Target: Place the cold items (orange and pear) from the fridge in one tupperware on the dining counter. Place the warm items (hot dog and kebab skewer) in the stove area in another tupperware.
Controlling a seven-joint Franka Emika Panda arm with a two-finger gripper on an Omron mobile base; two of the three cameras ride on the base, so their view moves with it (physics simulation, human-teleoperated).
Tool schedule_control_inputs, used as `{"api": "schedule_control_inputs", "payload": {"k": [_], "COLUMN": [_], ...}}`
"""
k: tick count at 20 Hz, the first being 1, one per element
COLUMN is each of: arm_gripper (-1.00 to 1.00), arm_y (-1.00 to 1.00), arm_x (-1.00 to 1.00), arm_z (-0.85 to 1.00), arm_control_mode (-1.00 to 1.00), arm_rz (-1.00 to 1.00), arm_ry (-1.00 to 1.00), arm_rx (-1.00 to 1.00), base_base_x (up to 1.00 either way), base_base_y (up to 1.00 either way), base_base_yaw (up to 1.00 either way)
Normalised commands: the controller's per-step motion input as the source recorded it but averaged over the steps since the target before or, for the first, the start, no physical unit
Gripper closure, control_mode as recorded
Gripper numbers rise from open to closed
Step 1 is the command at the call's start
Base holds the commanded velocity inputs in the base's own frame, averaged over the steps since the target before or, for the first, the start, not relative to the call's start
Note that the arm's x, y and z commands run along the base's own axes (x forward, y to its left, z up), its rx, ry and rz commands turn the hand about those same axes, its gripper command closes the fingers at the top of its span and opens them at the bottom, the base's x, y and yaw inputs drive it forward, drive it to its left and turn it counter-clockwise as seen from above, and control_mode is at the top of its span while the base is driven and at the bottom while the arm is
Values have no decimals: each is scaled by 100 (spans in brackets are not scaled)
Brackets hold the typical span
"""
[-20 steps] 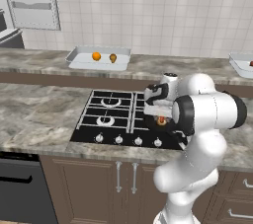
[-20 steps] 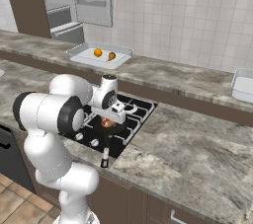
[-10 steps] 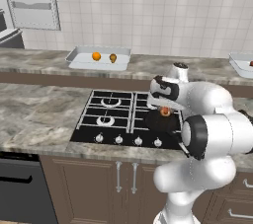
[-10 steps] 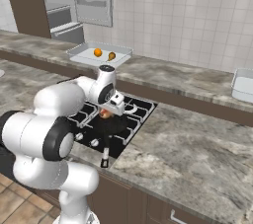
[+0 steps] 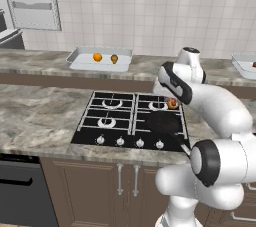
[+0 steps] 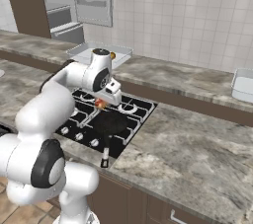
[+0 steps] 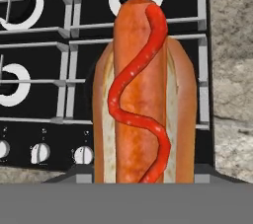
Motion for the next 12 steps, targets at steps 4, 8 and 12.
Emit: {"api": "schedule_control_inputs", "payload": {"k": [4, 8, 12], "arm_gripper": [100, 100, 100], "arm_y": [1, 1, 0], "arm_x": [-56, -51, -45], "arm_z": [38, 10, 7], "arm_control_mode": [-100, -100, -100], "arm_rz": [0, 0, 0], "arm_ry": [0, 0, -1], "arm_rx": [0, 0, 0], "base_base_x": [0, 0, 0], "base_base_y": [0, 0, 0], "base_base_yaw": [0, 0, 0]}}
